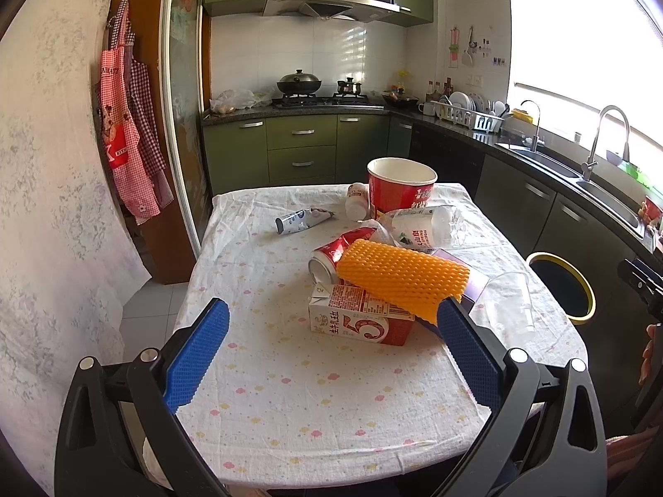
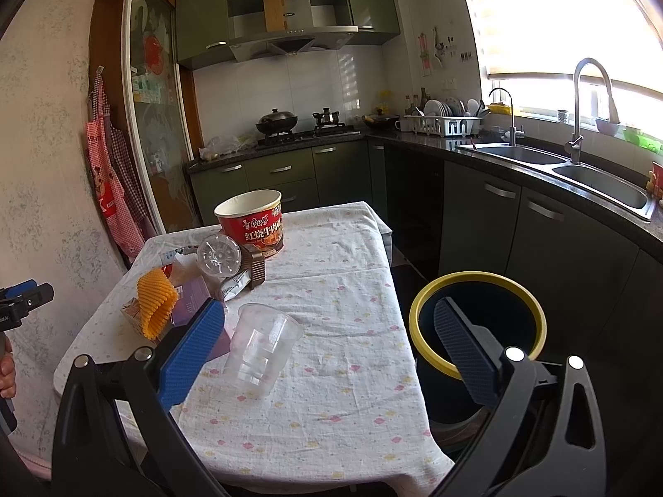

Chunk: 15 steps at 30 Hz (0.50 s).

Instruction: Collect trash

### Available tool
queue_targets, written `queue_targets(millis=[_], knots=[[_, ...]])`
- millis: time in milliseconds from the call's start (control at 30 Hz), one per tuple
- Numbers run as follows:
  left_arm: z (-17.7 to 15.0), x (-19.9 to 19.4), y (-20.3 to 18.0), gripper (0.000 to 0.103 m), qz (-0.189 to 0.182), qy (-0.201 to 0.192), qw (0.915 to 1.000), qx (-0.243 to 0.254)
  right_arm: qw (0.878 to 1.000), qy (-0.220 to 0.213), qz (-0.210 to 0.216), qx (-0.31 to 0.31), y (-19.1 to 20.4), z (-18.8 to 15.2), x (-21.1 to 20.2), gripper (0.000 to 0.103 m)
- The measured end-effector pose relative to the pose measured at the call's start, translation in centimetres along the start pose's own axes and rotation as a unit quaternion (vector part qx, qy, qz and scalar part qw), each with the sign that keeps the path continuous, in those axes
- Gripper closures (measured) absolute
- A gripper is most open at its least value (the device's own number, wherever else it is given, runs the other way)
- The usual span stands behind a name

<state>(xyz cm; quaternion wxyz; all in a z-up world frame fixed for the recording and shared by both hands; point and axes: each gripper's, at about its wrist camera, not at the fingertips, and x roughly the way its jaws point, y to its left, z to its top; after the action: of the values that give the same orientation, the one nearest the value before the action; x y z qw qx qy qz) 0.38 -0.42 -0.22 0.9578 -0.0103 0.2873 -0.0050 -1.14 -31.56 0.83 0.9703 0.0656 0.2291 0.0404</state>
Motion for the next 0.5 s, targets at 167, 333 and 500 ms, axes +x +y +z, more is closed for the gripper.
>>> queue_targets(millis=[167, 333, 500], knots=[[-0.08, 0.06, -0.04, 0.004, 0.000, 0.001, 1.0000, 0.001, 1.000, 0.000, 0.000, 0.000, -0.04, -0.01, 0.09, 0.006], [-0.22, 0.16, -0.13, 0.004, 0.000, 0.001, 1.0000, 0.003, 1.000, 0.001, 0.000, 0.001, -0.07, -0.01, 0.15, 0.006], [-0.31, 0.24, -0.22, 0.004, 0.000, 0.002, 1.0000, 0.005, 1.000, 0.001, 0.001, 0.001, -0.06, 0.06, 0.18, 0.006]])
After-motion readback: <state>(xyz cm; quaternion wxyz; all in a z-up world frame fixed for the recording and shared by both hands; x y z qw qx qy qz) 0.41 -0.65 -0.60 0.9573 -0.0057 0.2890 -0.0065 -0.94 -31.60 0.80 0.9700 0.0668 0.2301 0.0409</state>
